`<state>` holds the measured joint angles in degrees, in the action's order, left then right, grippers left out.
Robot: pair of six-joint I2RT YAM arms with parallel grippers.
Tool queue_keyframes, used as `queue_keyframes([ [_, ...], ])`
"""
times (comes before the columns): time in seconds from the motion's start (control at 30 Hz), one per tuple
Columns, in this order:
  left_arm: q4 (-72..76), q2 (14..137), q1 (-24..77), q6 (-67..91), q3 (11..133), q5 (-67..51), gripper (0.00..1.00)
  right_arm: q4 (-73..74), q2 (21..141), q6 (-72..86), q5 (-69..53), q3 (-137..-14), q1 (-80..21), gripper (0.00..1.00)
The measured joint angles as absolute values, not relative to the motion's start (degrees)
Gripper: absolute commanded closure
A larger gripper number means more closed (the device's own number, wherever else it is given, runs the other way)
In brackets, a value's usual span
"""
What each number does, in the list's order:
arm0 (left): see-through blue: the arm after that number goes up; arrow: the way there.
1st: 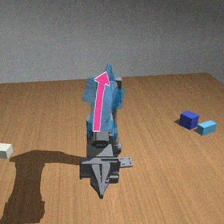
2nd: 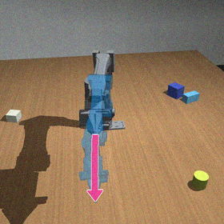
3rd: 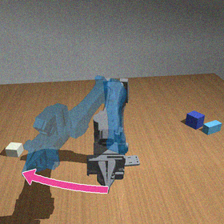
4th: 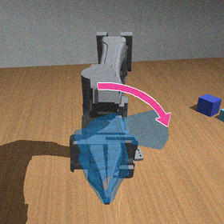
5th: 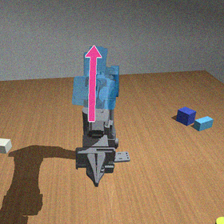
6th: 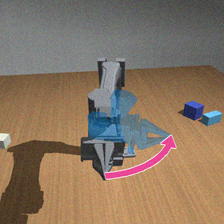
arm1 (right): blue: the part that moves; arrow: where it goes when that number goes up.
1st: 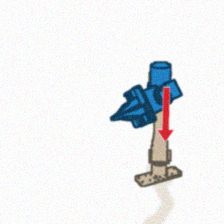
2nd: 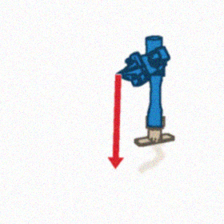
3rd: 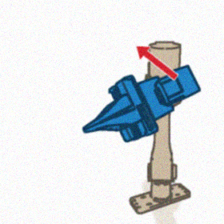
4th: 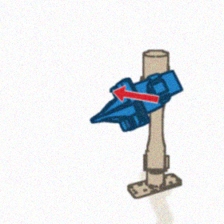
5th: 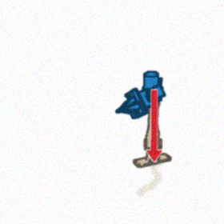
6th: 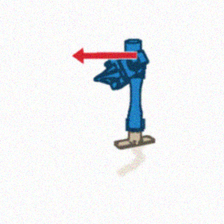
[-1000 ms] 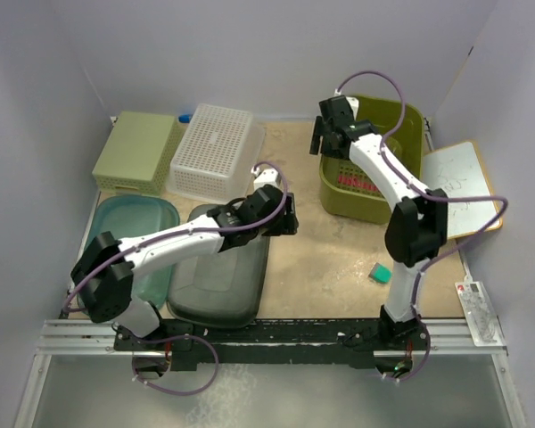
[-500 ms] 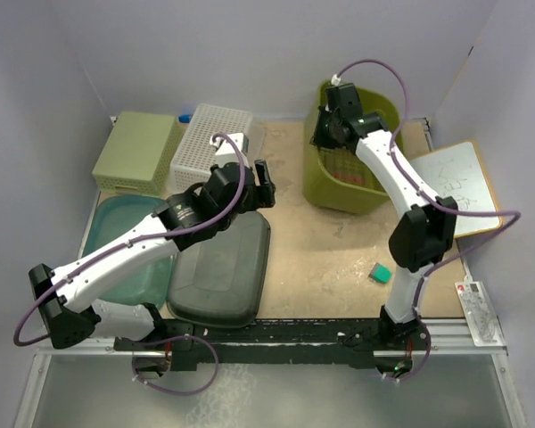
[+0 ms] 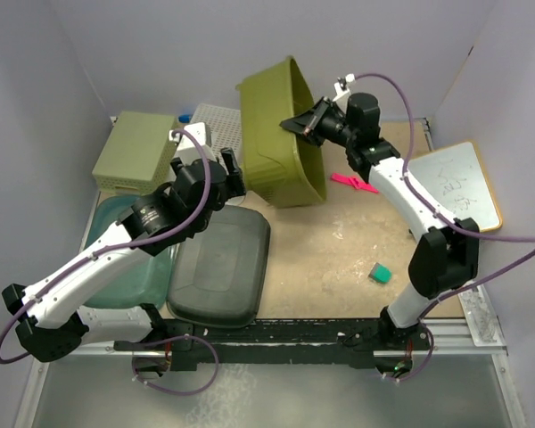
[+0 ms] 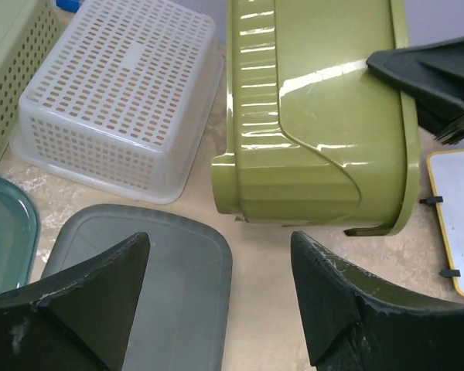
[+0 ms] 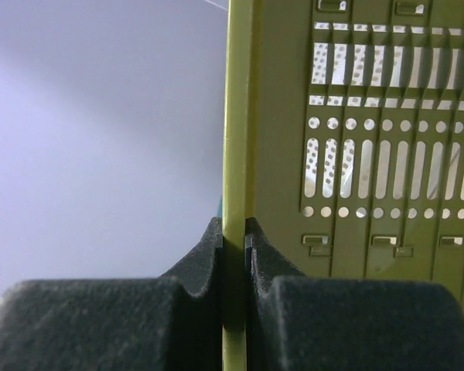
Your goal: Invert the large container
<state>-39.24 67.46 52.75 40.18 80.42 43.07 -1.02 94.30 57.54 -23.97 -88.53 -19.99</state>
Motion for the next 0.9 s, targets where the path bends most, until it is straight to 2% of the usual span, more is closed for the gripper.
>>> queue_keyframes([
  [0.17, -40.21, 67.44, 52.62, 40.34, 80.4, 43.42, 0.29, -23.66, 97.95, 73.89, -32.8, -74.72, -14.74, 1.0],
  [0.5, -40.1, 68.69, 52.6, 40.42, 80.38, 43.42, 0.3, -63.13, 107.07, 100.88, -38.17, -65.49, -9.78, 1.0],
  [0.7, -39.88, 70.74, 52.51, 40.42, 80.12, 42.39, 0.3, -79.57, 110.52, 112.6, -41.63, -59.96, -5.72, 1.0],
  [0.9, -39.33, 72.53, 52.51, 40.38, 79.88, 41.25, 0.3, -87.96, 114.19, 118.61, -45.1, -55.37, 2.42, 0.97],
])
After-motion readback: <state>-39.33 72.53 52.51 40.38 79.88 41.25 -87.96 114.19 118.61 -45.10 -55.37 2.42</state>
